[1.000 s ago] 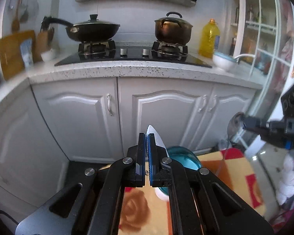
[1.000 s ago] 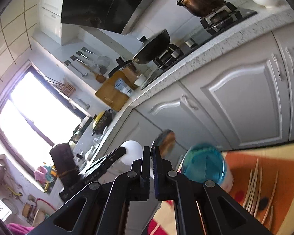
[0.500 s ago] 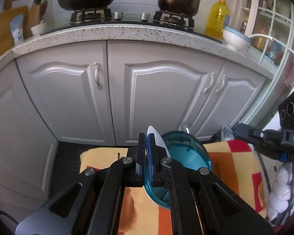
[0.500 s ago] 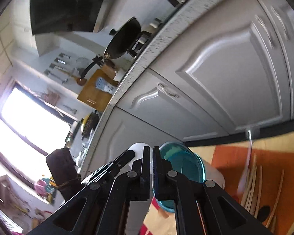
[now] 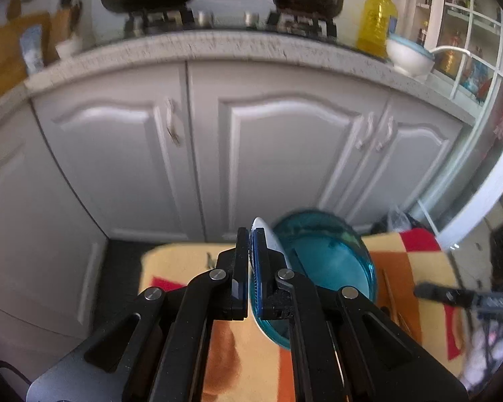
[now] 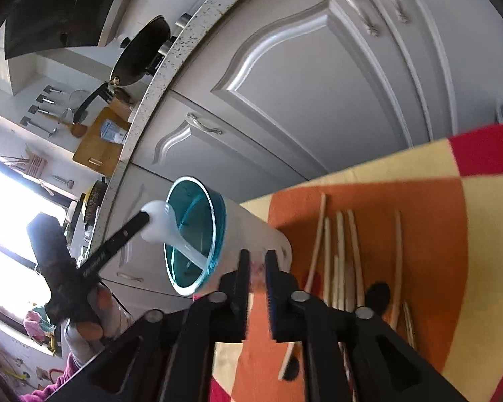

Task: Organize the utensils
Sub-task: 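Lower the white spoon into the teal-lidded holder and open the left gripper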

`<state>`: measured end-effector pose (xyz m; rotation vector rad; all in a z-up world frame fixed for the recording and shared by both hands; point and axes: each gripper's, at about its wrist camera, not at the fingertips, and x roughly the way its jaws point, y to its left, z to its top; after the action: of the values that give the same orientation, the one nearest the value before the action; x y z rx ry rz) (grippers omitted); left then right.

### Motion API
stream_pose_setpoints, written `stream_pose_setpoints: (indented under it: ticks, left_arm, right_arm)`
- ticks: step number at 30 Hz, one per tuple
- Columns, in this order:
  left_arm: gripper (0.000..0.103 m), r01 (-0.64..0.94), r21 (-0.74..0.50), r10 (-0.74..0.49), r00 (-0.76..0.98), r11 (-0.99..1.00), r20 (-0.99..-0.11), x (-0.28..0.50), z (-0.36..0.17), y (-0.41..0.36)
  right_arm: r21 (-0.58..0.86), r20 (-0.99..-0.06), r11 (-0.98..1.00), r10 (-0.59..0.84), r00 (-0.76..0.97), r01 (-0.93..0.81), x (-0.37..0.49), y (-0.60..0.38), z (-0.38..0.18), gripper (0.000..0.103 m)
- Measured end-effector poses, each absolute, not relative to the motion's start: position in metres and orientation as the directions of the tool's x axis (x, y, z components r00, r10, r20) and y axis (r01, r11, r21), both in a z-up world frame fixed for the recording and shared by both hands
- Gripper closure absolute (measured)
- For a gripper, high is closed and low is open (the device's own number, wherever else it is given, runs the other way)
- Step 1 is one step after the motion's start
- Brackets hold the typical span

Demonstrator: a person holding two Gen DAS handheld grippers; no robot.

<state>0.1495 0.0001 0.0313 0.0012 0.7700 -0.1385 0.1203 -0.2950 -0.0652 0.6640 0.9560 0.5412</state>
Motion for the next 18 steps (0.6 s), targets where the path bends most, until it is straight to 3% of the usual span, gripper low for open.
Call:
stream_pose_setpoints:
  ticks: [2,3,11,18]
  left_arm:
    - [0.102,0.13,0.002,-0.096,0.746,0.992,-0.659,0.145,0.036,-0.006]
    - [0.102,0.146,-0.004,-0.112,0.738,0.989,-0.665,0.145,0.035,-0.009]
    - [0.102,0.224,0.001,-0.16,0.7,0.975,-0.696,0.127,0.023,-0.024]
    - [0.101,0.288,-0.038,-0.221,0.638,0.957,-0.738,0.11,0.011,-0.037]
  right_arm:
    - [0.74,-0.546,0.663,0.689,0.477,-0.111,0.111,-0.302,-0.069,0.076]
    - [0.753,-0.536,0.65,0.696,0.477,-0.102,0.106,-0.304,-0.07,0.074]
    - [0.751,-0.523,0.652,0.687,0.504,-0.109,0.078,-0.316,-0.06,0.071]
    - [0.67,-0.615,0.74,0.602,0.509,-0.066,0.076,-0.32,-0.069,0.067]
